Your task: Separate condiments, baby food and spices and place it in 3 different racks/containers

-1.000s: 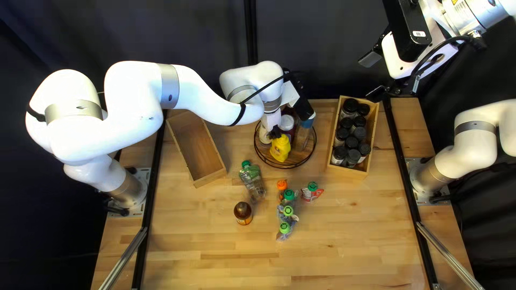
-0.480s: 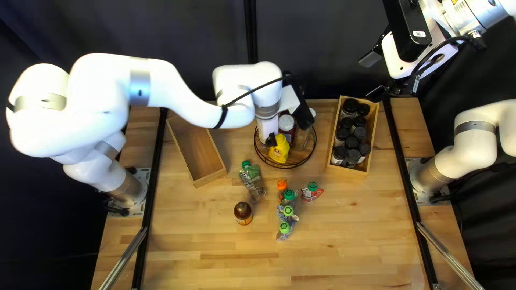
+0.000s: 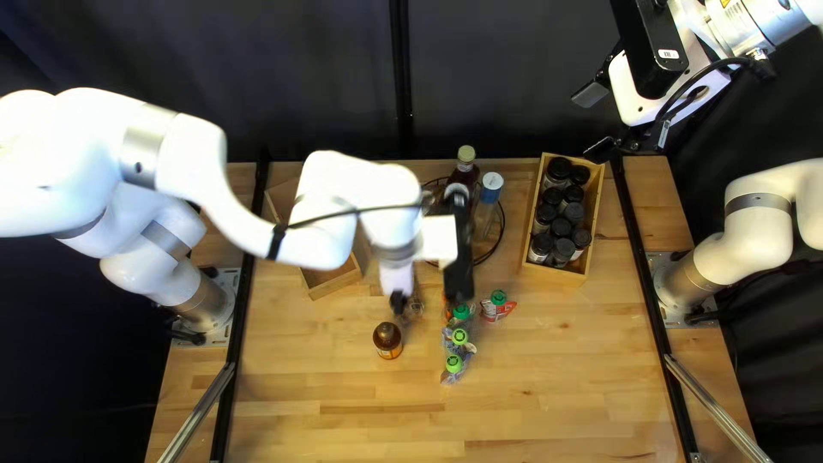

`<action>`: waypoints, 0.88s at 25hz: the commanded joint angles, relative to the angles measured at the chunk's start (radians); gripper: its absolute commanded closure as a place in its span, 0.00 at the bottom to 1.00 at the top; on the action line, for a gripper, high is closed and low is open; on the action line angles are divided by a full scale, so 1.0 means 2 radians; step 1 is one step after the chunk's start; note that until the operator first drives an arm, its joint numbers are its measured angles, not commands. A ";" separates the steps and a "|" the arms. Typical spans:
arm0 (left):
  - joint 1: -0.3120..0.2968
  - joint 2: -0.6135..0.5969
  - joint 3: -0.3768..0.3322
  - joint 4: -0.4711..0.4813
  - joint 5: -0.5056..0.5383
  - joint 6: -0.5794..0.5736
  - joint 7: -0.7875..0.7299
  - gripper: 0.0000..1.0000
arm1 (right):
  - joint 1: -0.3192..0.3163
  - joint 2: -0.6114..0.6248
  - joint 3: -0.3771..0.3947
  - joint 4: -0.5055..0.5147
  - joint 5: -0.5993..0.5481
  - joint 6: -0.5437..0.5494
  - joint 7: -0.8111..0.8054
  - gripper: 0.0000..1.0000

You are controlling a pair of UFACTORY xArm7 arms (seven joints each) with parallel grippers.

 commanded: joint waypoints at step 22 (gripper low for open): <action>0.004 0.058 0.003 -0.097 0.020 -0.115 0.004 0.19 | 0.000 0.000 0.000 0.000 0.000 0.000 0.000 0.00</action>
